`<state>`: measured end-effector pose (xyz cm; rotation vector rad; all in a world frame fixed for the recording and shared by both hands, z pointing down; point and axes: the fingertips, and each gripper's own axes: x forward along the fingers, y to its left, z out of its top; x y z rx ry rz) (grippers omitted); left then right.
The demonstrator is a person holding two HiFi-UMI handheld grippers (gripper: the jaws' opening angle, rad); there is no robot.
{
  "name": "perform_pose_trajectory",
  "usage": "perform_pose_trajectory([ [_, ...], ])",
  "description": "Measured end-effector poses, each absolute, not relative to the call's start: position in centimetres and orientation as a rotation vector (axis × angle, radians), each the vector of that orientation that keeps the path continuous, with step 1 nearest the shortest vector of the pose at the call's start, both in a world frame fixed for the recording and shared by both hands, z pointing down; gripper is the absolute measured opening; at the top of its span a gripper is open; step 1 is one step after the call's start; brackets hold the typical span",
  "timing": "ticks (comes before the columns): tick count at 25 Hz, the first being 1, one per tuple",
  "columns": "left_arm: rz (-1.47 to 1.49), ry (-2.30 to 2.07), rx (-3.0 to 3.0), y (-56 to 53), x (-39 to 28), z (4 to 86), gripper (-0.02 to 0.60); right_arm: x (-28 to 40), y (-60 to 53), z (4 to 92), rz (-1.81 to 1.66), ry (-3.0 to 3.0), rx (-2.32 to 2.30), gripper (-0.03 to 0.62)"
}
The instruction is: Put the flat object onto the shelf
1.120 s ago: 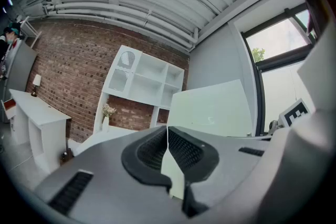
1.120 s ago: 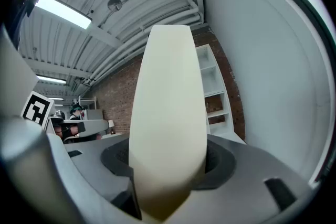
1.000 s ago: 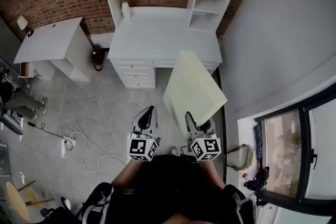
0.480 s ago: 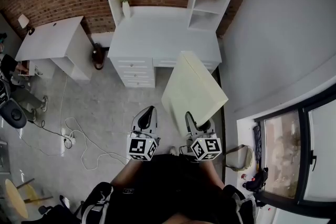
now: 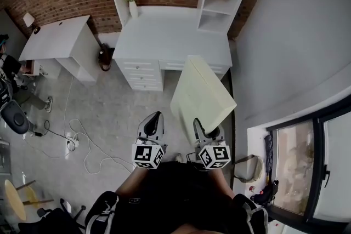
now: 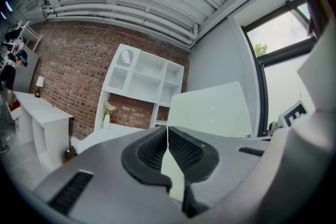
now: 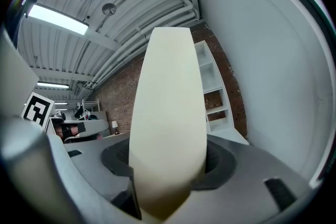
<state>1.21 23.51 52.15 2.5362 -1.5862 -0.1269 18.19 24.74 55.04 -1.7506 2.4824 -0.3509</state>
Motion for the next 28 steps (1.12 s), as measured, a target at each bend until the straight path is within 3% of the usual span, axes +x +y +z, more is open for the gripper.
perform_pose_trajectory([
  [12,-0.070,-1.646,2.484,19.2,3.0,54.8,0.014,20.0,19.6,56.6,-0.352,2.534,-1.692,0.273],
  [28,-0.114,-1.537,2.560,-6.3,-3.5,53.3,0.014,13.2,-4.1,54.9,-0.286,2.488,-1.779,0.272],
])
